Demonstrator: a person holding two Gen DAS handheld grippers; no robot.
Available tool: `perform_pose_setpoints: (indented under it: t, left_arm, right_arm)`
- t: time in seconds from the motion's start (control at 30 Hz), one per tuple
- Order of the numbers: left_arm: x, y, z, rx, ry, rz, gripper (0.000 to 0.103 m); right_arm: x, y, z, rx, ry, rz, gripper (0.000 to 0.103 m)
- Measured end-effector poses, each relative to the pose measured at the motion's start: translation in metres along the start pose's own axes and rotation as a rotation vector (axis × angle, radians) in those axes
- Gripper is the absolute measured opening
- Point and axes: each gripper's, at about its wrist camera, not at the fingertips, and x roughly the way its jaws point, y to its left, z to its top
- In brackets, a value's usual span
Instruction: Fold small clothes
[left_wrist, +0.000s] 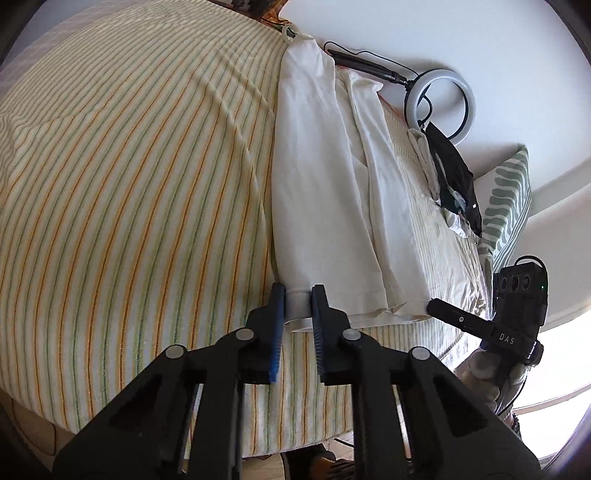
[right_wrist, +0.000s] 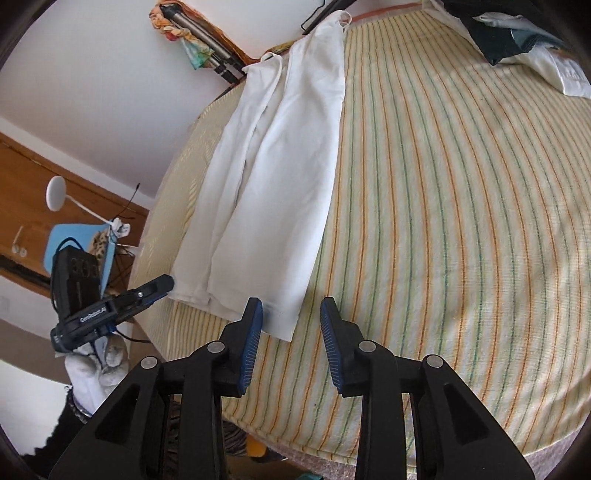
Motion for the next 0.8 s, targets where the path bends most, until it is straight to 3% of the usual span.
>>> perform_pose_setpoints:
  t: [0.07,0.13,0.17,0.43,0.63,0.8]
  left_arm:
    - [0.002,-0.001,0.002,0.016,0.004,-0.002,0.004]
    - [0.002,-0.001,0.002,0.012,-0.004,-0.009,0.003]
    - [0.0,-0.001,0.001,0.011,-0.007,-0.011,0.003]
    - [-0.024,-0.007,-0.01,0.027,-0.053,-0.029,0.002]
    - [-0.007,0.004,-0.019,0.025,-0.006,0.015,0.002]
    - [-0.015,-0.001,-0.014,0.037,-0.019,0.004,0.002]
  right_arm:
    - [0.003,0.001,-0.001,0.002,0.01,0.023,0.029]
    - [0.009,0.001,-0.002,0.005,0.042,0.038,0.01]
    - [0.011,0.001,-0.002,0.011,0.049,0.044,0.005]
    - [-0.016,0.008,-0.011,-0.028,-0.004,0.076,0.003]
    - [0.004,0.0,-0.017,-0.028,0.037,0.027,0.003]
    - [0.001,-0.01,-0.015,0.026,0.028,0.091,0.003]
